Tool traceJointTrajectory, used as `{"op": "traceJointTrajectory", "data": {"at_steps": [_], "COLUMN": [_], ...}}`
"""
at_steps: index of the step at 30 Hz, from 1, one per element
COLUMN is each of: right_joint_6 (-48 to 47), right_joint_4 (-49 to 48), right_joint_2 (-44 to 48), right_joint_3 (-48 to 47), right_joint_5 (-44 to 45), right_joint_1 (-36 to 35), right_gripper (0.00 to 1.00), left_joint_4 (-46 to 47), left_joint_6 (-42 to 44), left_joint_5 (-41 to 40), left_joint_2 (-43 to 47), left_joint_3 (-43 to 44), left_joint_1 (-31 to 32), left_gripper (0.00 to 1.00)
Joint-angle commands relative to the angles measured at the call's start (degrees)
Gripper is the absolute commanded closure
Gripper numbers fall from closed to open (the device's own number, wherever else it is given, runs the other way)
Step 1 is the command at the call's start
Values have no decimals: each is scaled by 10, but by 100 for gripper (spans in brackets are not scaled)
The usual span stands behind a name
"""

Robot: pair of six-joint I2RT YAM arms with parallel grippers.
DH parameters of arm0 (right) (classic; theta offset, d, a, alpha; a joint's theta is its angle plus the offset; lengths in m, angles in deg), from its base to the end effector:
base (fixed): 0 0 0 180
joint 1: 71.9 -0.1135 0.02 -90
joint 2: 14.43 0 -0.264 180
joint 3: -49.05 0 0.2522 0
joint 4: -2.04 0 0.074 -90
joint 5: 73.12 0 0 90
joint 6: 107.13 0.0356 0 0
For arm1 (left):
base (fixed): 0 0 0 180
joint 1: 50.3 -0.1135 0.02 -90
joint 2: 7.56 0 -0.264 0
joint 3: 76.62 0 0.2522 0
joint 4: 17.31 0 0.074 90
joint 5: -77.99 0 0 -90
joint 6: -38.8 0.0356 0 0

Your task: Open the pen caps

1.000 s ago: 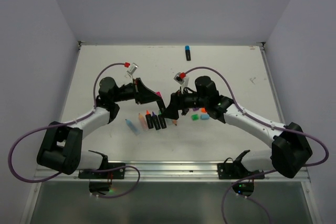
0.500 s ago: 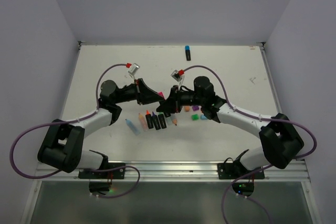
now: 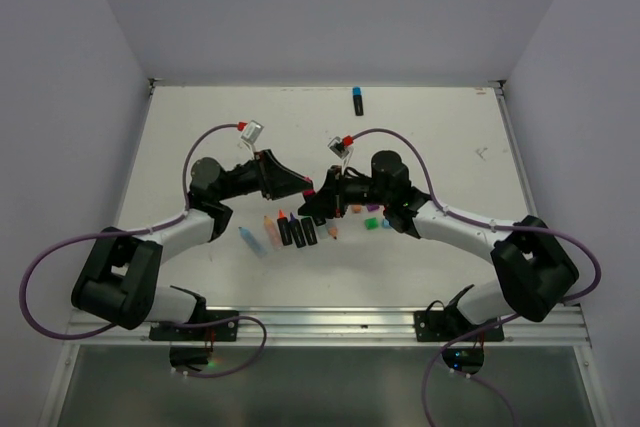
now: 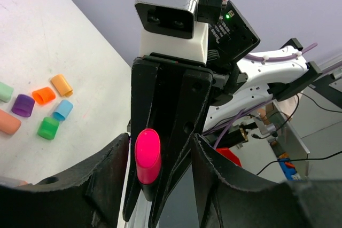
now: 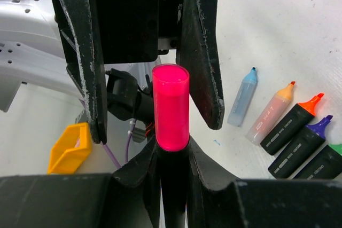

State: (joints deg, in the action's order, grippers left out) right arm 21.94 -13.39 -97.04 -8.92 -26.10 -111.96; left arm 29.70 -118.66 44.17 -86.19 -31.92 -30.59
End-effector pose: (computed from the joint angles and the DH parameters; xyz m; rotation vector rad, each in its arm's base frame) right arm 0.2247 0.2207 0.2541 -0.6506 1.8877 1.6007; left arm 0.2429 -0.1184 0.2528 0.3057 1.7293 -1.8287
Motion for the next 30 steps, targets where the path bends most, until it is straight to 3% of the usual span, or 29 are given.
{"op": "traceJointTrajectory", "data": {"at_steps": [1, 7, 17, 30], "right_joint_6": [7, 11, 43, 91], "right_joint_4": [-23, -24, -46, -82], "right_joint_2": [4, 3, -7, -8], "right_joint_3": [3, 1, -11, -5], "right_joint_5": [5, 10, 24, 47], "right_joint_1": [1, 0, 1, 1], "right_gripper": [100, 100, 100, 100], "left_joint_4": [45, 45, 8, -54], "left_joint_6": [-15, -22, -3, 40], "left_joint_5": [-16, -25, -28, -37], "left_joint_2": [14, 19, 30, 37], "left_joint_3": [-6, -10, -2, 15], "left_joint_1": [4, 4, 11, 20], "left_gripper": [48, 59, 69, 55]}}
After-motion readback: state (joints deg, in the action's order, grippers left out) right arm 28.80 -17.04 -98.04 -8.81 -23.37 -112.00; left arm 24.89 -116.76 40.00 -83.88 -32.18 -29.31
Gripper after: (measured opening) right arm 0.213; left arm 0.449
